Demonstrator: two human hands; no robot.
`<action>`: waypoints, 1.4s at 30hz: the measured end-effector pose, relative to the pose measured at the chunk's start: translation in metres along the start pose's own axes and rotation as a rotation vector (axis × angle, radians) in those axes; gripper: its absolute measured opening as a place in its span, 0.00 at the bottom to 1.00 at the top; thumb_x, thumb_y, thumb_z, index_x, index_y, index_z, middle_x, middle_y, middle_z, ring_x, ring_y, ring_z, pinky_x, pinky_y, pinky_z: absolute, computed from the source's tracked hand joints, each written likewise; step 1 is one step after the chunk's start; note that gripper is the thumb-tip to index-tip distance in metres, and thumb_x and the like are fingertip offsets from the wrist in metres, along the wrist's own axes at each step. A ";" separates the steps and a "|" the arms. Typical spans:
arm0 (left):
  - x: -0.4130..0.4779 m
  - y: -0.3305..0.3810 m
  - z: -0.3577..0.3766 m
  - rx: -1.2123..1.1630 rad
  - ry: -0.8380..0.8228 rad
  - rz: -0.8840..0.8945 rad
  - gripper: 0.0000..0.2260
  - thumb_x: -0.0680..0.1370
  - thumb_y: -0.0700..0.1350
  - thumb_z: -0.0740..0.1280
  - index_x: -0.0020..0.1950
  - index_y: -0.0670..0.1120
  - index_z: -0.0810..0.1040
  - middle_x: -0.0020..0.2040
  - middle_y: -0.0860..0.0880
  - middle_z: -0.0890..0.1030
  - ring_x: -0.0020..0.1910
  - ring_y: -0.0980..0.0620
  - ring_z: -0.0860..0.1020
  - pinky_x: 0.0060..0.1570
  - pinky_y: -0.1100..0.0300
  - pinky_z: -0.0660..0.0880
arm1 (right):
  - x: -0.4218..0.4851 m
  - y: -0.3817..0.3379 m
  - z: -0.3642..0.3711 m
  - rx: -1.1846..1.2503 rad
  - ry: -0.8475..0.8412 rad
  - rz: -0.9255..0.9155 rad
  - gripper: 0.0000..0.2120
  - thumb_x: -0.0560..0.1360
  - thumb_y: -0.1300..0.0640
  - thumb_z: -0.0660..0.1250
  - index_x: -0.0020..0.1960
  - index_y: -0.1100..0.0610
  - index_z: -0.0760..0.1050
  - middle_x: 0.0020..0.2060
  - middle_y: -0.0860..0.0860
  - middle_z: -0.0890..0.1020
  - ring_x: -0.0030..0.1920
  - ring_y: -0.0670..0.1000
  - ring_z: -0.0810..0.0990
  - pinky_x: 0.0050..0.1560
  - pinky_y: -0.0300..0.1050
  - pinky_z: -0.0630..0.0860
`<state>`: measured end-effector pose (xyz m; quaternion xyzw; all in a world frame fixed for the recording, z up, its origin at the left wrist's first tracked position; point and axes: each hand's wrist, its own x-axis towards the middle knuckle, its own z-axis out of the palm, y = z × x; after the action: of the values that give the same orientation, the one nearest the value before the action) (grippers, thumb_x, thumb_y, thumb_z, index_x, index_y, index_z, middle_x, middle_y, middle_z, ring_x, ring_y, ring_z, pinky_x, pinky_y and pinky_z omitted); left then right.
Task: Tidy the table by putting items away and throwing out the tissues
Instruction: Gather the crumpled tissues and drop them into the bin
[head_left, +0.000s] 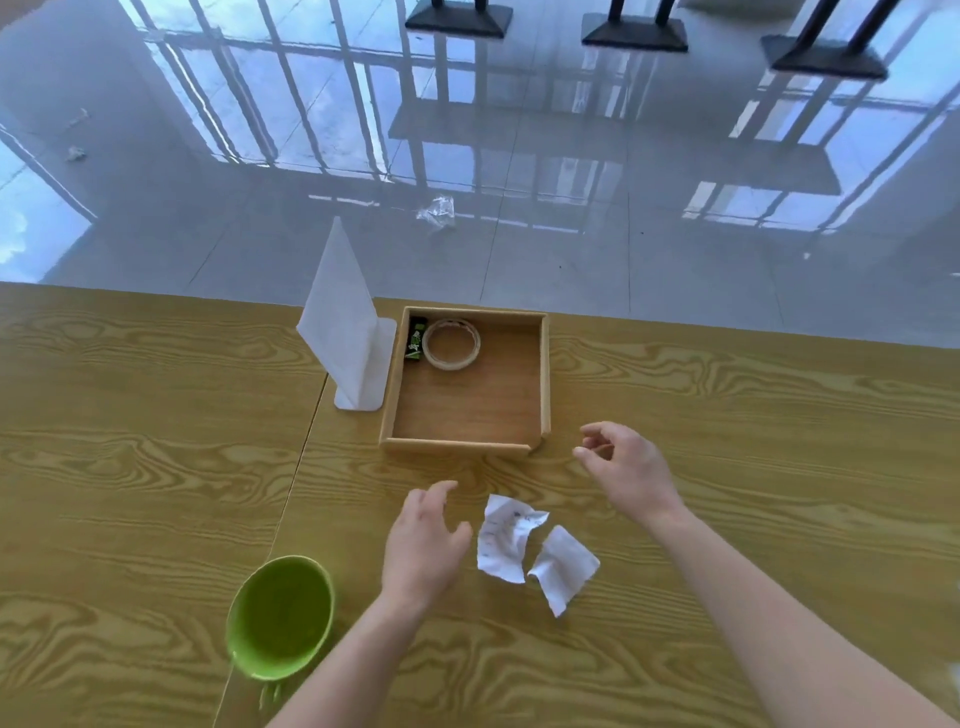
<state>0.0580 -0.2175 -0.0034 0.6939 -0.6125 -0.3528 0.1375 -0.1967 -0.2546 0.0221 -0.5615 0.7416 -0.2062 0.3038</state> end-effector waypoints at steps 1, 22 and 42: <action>-0.006 0.002 0.004 0.022 -0.028 0.021 0.25 0.75 0.47 0.67 0.72 0.53 0.69 0.54 0.53 0.73 0.50 0.54 0.75 0.50 0.60 0.73 | -0.011 0.004 -0.001 -0.018 -0.021 -0.010 0.15 0.76 0.53 0.70 0.61 0.54 0.78 0.49 0.47 0.82 0.48 0.46 0.80 0.51 0.43 0.77; -0.018 0.032 0.042 0.349 -0.082 0.115 0.10 0.77 0.40 0.62 0.56 0.48 0.76 0.48 0.49 0.74 0.43 0.49 0.72 0.43 0.56 0.74 | -0.084 0.038 0.036 -0.277 -0.249 0.107 0.18 0.77 0.52 0.63 0.67 0.51 0.71 0.58 0.49 0.78 0.60 0.52 0.75 0.54 0.47 0.74; -0.035 0.071 0.041 0.154 0.199 0.148 0.15 0.74 0.36 0.66 0.59 0.45 0.82 0.43 0.51 0.78 0.41 0.53 0.75 0.42 0.62 0.67 | -0.086 0.055 -0.031 -0.008 0.014 0.034 0.12 0.76 0.59 0.64 0.57 0.52 0.80 0.48 0.47 0.83 0.50 0.50 0.80 0.44 0.41 0.70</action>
<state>-0.0226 -0.1894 0.0235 0.6868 -0.6706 -0.2234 0.1695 -0.2406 -0.1579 0.0279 -0.5486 0.7538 -0.2023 0.2998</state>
